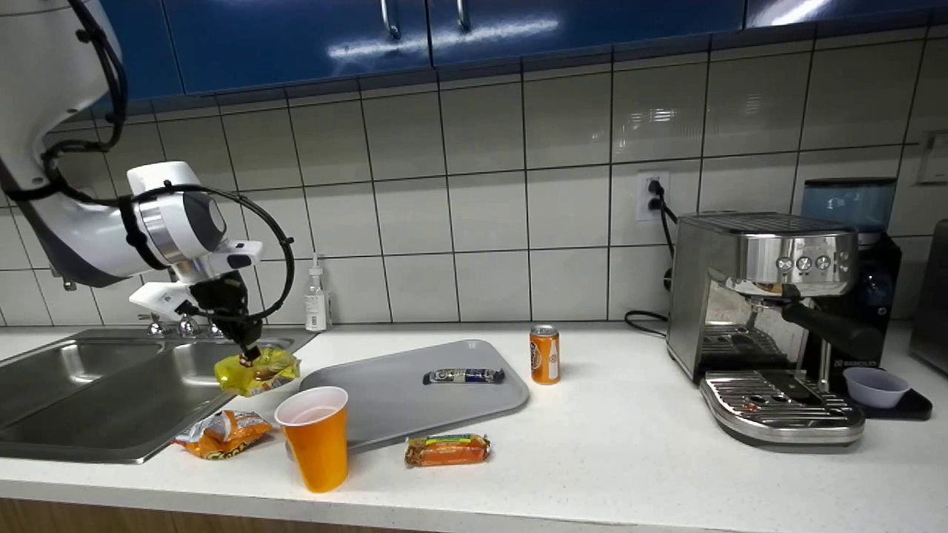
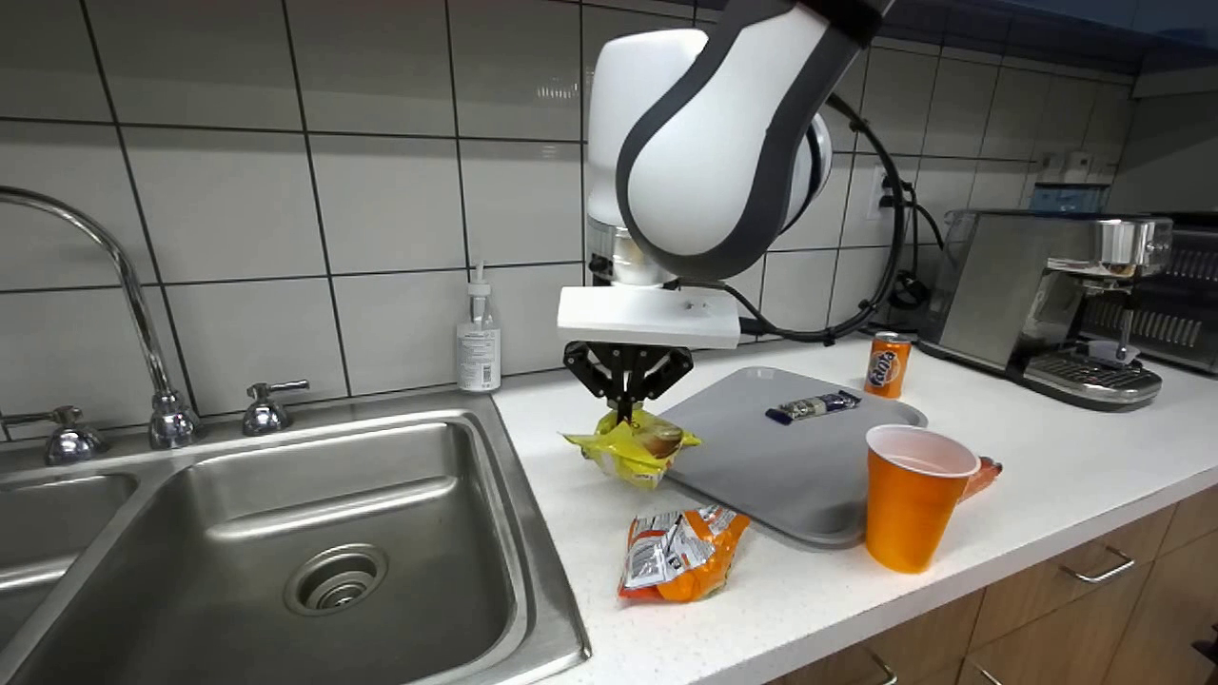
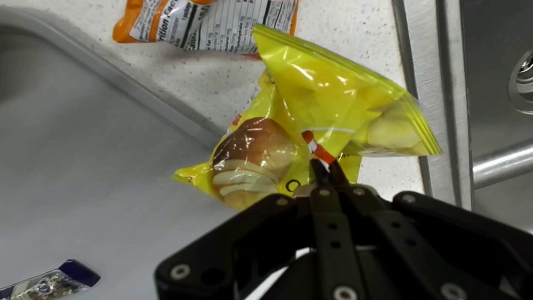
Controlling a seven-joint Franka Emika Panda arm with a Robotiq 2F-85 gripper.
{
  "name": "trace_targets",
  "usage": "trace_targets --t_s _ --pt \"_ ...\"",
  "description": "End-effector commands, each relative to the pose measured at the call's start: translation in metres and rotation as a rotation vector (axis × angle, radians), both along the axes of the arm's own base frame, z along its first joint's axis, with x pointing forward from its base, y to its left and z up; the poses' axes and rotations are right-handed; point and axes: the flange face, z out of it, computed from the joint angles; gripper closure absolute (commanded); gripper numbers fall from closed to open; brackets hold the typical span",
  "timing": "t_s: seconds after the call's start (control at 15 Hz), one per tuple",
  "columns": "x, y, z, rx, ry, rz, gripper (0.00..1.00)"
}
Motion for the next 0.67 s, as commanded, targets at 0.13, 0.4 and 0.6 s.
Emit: trace_targets --t_s 0.13,0.4,0.6 --pt "0.0065 0.0071 -0.0080 -0.005 0.006 0.036 1.00" --pt "0.0077 0.0076 -0.0103 -0.004 0.011 0.045 0.72" --pt "0.0062 0.0064 -0.0069 -0.003 0.009 0.060 0.52"
